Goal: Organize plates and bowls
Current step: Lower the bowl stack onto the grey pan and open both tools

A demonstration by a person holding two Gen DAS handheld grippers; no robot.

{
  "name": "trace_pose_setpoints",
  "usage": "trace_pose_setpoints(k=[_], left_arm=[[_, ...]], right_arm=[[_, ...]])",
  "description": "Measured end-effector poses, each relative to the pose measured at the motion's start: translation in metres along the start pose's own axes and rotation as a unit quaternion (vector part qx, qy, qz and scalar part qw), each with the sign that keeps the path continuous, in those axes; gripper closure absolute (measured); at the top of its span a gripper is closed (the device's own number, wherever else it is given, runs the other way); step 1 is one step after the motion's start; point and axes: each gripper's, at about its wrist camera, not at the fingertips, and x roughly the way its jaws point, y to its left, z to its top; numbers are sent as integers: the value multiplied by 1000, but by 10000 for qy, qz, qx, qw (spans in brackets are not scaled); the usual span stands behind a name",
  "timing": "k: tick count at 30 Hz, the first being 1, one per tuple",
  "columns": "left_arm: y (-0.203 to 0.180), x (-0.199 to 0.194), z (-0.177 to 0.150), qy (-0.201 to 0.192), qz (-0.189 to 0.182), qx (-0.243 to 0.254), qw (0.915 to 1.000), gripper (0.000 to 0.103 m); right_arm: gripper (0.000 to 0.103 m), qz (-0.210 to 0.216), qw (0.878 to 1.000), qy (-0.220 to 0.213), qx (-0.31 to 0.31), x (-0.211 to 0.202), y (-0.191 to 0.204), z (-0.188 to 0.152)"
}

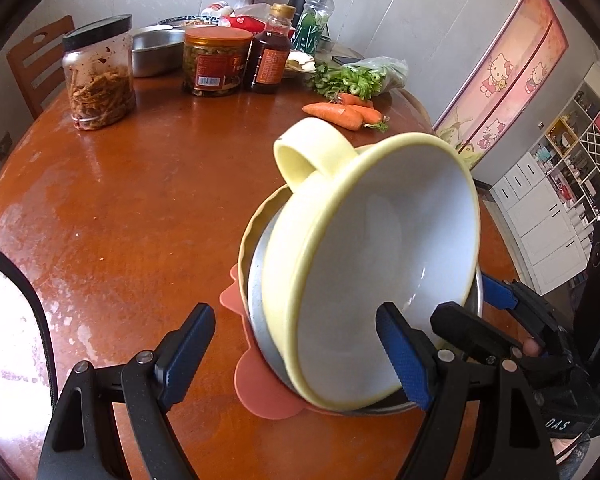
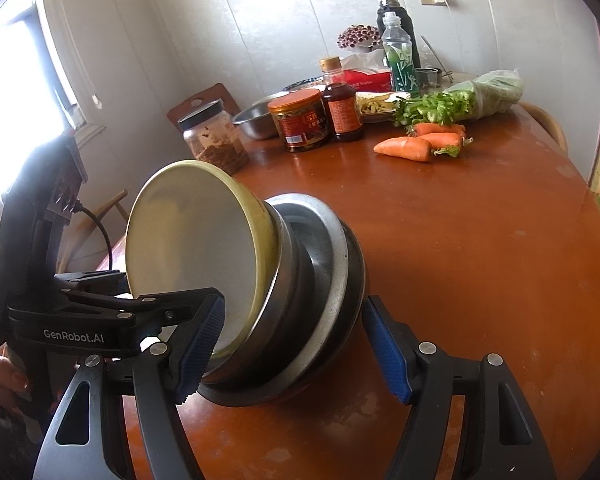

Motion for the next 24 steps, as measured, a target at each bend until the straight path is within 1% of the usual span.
trace_pose_setpoints(k=[5,9,12,16,19,24], left_arm=[[4,-13,-5,-140,-98,-100,9998,20],[6,-29,-13,-298,-4,-109,9995,20],[5,-41,-22,-452,135,-93,9988,20],[1,-57,-42,-678,393,-40,9969,20],[-5,-67,-64,-862,542,13,9948,20],[-19,-74,-98,-979,739,170,9923,20]], right_arm=[[30,35,9999,-58,81,-8,1,-1],[30,11,9998,-125,175,-17,1,-4],[29,-29,9995,-264,172,-30,5,-9],[27,-260,9986,-462,29,-48,14,-22],[25,-395,9974,-601,-28,-61,19,-35],[25,-559,9968,-560,-135,-67,23,-61]])
